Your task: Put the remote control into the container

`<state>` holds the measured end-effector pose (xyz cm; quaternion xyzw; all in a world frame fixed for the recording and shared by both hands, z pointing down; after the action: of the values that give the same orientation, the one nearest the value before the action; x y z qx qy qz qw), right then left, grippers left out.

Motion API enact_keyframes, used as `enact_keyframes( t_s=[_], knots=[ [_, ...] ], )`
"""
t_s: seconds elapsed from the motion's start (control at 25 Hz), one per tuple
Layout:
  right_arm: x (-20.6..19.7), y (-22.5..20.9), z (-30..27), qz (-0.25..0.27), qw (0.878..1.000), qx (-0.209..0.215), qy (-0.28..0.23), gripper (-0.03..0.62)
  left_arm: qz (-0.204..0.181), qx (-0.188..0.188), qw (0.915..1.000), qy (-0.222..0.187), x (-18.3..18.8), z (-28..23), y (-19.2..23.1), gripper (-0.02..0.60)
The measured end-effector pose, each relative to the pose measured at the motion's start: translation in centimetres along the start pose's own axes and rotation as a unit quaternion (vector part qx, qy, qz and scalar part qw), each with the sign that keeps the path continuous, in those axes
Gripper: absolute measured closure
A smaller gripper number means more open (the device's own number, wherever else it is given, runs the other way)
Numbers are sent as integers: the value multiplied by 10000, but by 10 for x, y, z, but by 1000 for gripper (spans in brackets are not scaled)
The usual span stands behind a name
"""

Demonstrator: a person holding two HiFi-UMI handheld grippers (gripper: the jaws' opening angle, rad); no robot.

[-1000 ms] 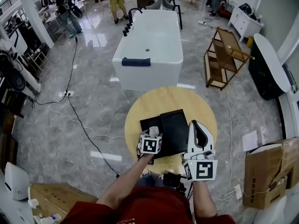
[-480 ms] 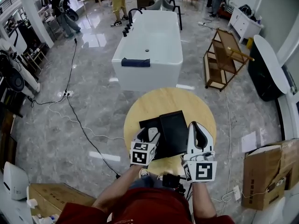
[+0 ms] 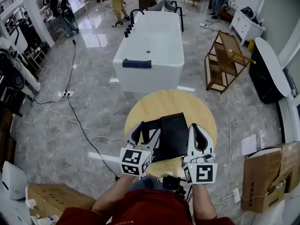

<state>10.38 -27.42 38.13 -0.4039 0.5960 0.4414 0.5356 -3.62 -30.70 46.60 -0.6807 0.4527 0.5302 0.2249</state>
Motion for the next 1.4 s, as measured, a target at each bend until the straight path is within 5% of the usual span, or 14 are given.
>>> enact_keyframes(
  t_s=[0.68, 1.04, 1.4],
  knots=[
    [10, 5, -4, 21, 9999, 28, -125, 572, -423, -374, 9881, -1431, 83, 56, -25, 305],
    [17, 5, -4, 33, 9998, 48, -200, 572, -438, -60, 9863, -1589, 88, 62, -17, 552],
    [21, 11, -4, 160, 9997, 61, -160, 572, -449, 94, 9864, -1578, 88, 64, -12, 566]
  ],
)
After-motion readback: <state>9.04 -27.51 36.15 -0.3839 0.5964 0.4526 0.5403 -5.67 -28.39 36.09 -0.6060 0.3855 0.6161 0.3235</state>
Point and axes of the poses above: the fingertips, and each gripper's own axes: z backward along the fingers, y to its left, x out of its top, the point moved 1 cm from there along z, backward along the fingers, and after that the axes turned 8 degrees about y, right-handed, at the moved point
